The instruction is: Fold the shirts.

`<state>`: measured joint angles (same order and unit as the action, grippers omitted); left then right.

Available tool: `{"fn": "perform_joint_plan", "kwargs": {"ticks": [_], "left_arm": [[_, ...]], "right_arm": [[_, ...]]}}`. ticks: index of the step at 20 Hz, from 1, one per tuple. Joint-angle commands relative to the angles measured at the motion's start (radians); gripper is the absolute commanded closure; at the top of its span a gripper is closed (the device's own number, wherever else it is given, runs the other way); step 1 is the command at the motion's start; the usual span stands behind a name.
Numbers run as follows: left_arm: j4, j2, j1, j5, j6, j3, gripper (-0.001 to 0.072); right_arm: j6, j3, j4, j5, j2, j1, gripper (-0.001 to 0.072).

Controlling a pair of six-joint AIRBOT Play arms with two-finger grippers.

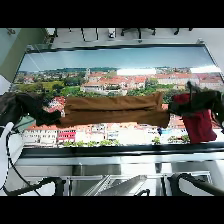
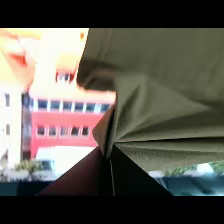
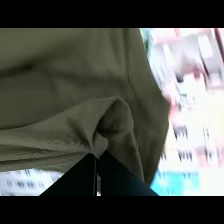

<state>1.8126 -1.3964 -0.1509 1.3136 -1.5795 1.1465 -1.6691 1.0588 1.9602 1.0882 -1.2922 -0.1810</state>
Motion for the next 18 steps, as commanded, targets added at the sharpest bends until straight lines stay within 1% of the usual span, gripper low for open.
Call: {"fn": "perform_joint_plan", "kwargs": {"ticks": [1,3,7,11,14,15,16,17,18], "left_arm": [[0.080,-0.099,-0.001,-0.017,-0.014,0.187,0.0691],[0.132,-0.196,0.016,-0.057,-0.022,0.268,0.0691],[0.122,-0.396,0.052,-0.087,-0.025,0.438,0.0691],[0.124,-0.554,0.047,-0.021,-0.024,0.584,0.0691],[0.126,-0.626,0.052,0.039,-0.024,0.682,0.0691],[0.126,-0.638,0.060,0.060,-0.024,0.706,0.0691],[0.126,-0.641,0.066,0.073,-0.024,0.721,0.0646],[0.126,-0.640,0.073,0.077,-0.024,0.732,0.0325],[0.126,-0.640,0.080,0.084,-0.024,0.746,-0.0004]], "right_arm": [[-0.009,0.181,0.042,-0.097,-0.146,0.058,0.0693],[-0.006,0.236,0.043,-0.149,-0.234,0.078,0.0693],[-0.007,0.272,0.099,-0.233,-0.360,0.084,0.0693],[-0.027,0.273,0.124,-0.256,-0.426,0.084,0.0693],[-0.038,0.274,0.123,-0.254,-0.425,0.083,0.0686],[-0.058,0.278,0.123,-0.243,-0.421,0.083,0.0676],[-0.087,0.289,0.119,-0.214,-0.420,0.082,0.0546],[-0.101,0.308,0.113,-0.172,-0.420,0.080,0.0314],[-0.100,0.328,0.092,-0.130,-0.420,0.074,0.0186]]}}
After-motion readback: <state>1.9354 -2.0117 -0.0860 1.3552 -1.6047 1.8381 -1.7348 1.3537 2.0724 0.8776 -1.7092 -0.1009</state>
